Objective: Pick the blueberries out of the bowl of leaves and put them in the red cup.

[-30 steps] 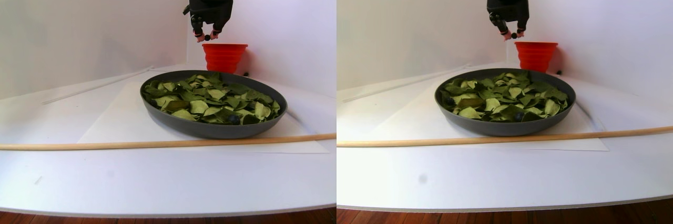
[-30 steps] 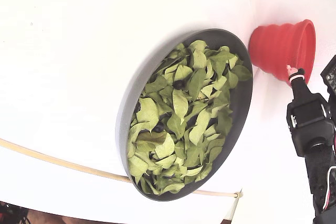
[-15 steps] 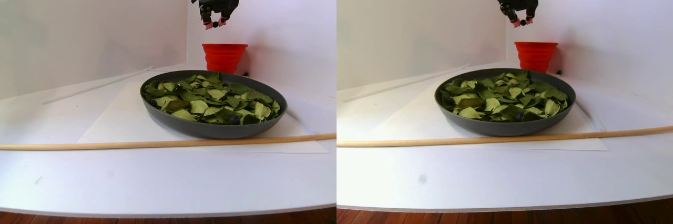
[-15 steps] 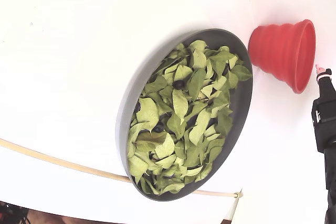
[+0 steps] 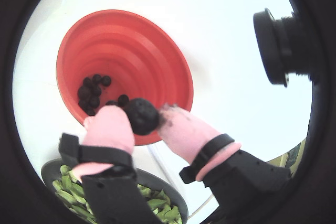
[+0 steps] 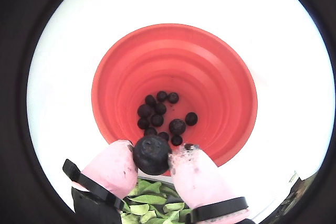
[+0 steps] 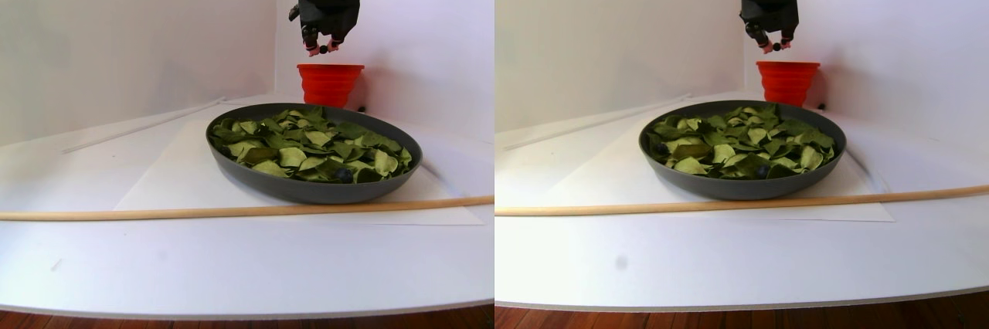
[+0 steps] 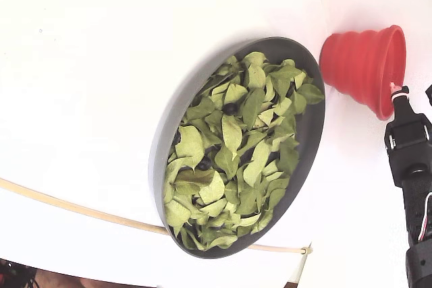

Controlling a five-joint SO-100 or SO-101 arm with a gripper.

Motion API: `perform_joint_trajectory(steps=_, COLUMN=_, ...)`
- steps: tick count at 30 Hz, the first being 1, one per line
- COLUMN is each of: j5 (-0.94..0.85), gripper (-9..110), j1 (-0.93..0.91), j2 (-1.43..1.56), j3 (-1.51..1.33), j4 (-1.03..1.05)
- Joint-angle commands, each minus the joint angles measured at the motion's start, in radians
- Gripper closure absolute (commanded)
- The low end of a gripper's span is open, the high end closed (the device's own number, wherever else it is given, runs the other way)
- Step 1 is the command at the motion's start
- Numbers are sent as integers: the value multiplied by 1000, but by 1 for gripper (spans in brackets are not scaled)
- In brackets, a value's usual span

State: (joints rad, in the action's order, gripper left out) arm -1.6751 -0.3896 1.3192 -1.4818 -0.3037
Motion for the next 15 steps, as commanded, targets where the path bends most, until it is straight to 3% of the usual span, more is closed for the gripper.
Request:
perform_joint_trajectory(steps=1, j5=15, gripper=91, j1=-43, j2=20, j3=120, j4=5)
perform_joint_trajectory(steps=11, j5=17, gripper=90, j1=-51, j2=-25, j3=176, j4=12)
perform_joint_trajectory(steps=15, j5=20, gripper=85, j1=-52, j2=-26, j3=176, j4=12)
